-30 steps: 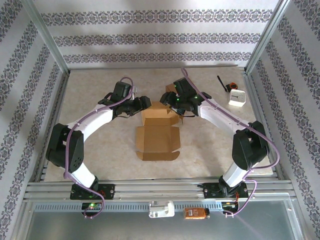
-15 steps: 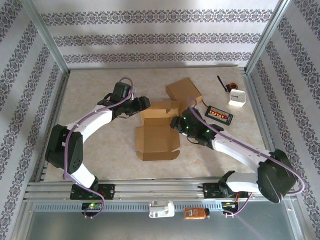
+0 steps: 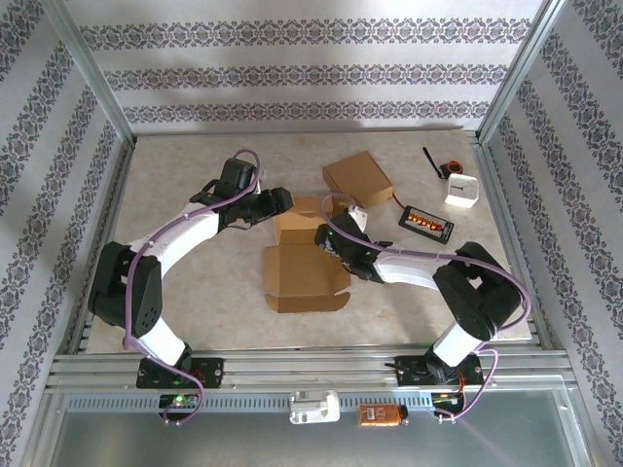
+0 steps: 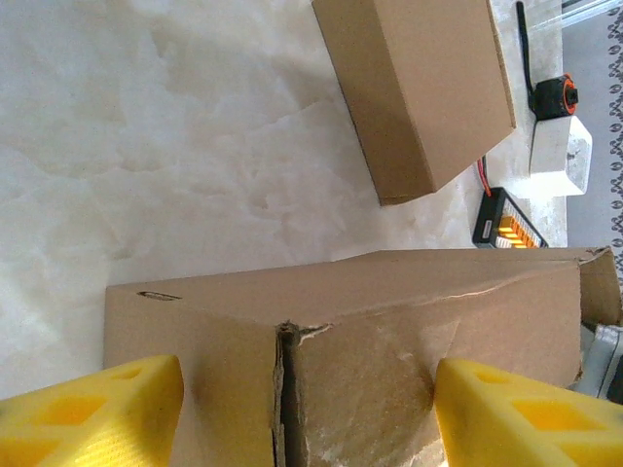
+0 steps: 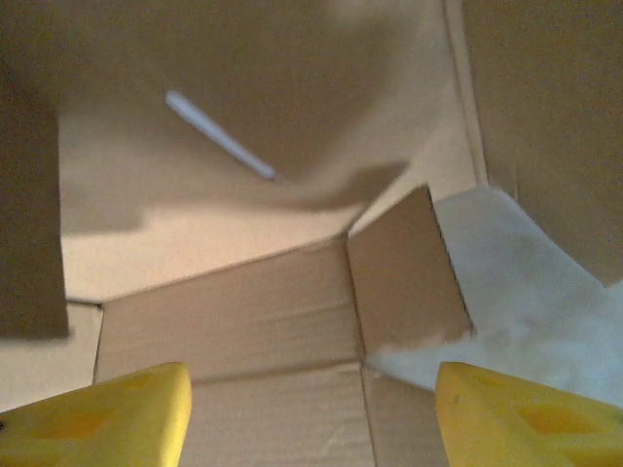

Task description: Fold the paper box

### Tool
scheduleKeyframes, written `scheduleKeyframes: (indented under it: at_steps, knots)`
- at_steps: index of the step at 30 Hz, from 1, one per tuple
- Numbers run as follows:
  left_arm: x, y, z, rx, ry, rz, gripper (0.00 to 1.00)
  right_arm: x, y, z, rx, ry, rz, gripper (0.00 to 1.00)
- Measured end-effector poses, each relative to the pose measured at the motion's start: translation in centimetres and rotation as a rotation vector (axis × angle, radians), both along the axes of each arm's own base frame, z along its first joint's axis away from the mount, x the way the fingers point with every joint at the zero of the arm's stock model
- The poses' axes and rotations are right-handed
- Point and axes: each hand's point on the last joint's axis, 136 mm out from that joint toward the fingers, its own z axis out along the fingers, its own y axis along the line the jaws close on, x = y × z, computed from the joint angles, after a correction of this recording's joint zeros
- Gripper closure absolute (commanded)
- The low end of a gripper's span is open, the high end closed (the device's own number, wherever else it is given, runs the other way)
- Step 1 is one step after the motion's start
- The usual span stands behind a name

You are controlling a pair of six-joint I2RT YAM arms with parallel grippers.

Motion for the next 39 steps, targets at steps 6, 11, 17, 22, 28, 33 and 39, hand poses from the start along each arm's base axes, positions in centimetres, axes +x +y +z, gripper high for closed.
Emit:
scheduleKeyframes:
  at_steps: [6, 11, 17, 22, 28, 33, 39]
  knots:
    - [0.0, 0.0, 0.1, 0.005, 0.000, -0.004, 0.32, 2.4, -2.2, -0.6, -0.020, -0.022, -0.063, 0.24]
    - [0.0, 0.0, 0.1, 0.005, 0.000, -0.004, 0.32, 3.1, -1.8, -2.4, -0.011, 0.007, -0.022, 0.33]
    - [0.0, 0.0, 0.1, 0.005, 0.000, -0.005, 0.32, 4.1, -0.3, -1.1, 0.013, -0.073, 0.047, 0.41]
    - [0.0, 0.0, 0.1, 0.005, -0.001, -0.005, 0.32, 4.7, 0.5, 0.1, -0.012, -0.151, 0.116, 0.44]
    - [0.0, 0.0, 0.1, 0.005, -0.001, -0.005, 0.32, 4.0, 3.2, -0.3, -0.013, -0.169, 0.278, 0.46]
    - [0.2, 0.5, 0.0, 0.019, -0.005, 0.011, 0.32, 3.3, 5.0, -0.7, 0.026, -0.168, 0.351, 0.45]
    - [0.3, 0.6, 0.0, 0.024, -0.007, 0.013, 0.32, 2.7, 5.1, -0.3, 0.051, -0.169, 0.357, 0.38]
